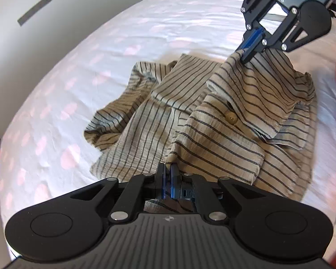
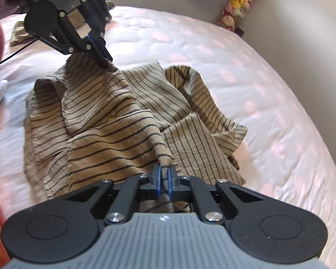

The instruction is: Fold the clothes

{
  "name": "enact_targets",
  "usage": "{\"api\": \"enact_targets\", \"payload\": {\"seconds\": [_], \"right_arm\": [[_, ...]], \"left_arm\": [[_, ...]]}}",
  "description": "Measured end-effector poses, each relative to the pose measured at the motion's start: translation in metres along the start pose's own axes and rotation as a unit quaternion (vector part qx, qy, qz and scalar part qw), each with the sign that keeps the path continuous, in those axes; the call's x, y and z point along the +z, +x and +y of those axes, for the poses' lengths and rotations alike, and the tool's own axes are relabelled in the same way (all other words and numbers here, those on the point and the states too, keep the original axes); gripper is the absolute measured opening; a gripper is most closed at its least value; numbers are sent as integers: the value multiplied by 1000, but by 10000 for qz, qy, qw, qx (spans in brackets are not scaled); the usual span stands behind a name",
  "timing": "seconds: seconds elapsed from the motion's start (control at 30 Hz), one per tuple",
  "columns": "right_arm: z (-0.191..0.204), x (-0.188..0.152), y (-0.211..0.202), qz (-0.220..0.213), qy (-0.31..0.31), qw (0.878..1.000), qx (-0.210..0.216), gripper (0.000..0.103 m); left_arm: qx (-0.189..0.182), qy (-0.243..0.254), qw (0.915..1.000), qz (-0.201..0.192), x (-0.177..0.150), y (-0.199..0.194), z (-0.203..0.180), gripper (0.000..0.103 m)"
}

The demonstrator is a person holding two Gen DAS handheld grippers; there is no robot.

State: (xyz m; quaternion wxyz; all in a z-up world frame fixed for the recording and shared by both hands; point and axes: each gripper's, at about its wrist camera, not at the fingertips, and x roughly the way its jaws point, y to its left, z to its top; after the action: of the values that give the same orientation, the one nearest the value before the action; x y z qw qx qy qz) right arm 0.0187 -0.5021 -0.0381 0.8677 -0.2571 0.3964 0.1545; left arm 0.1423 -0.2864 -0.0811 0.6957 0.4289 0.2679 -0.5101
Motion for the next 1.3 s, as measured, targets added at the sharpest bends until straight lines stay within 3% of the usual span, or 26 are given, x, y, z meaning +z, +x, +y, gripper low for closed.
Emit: {"api": "enact_targets", "payload": {"seconds": [0.23,0.47,0.53,0.6,0.73,0.9,1.0,1.17,1.3], "right_arm": [[-8,-18,49,144,363,9992,51,7],[-5,-29,73,250,657,9975,16,10],[-5,-28,66,199,740,9969,-204,16],[-4,-28,56,127,831,9956,-422,38],[0,-34,14,-167,1092,9911,-746,41],[28,-47,-33,-222,1077,9908,-792,54],[53,-55,-50,-79,916,9932,-716,56],[94,-69,-58,358,507,9972,-424,57],[113,-72,-50,750,51,9964,-390,57]], "left_arm": [[-147,-257,9994,197,-14,49,11,2],[-152,-425,9986,291,-20,70,11,4],[-74,-504,9984,255,-20,67,10,7],[57,-597,9981,154,-21,55,11,12],[247,-668,9975,1,-22,19,10,14],[178,-231,9994,161,-25,-21,-16,19],[63,232,9987,460,-30,-34,-41,19],[-77,1033,9892,1038,-42,-39,-89,19],[-160,1332,9797,1491,-55,-29,-112,19]]}}
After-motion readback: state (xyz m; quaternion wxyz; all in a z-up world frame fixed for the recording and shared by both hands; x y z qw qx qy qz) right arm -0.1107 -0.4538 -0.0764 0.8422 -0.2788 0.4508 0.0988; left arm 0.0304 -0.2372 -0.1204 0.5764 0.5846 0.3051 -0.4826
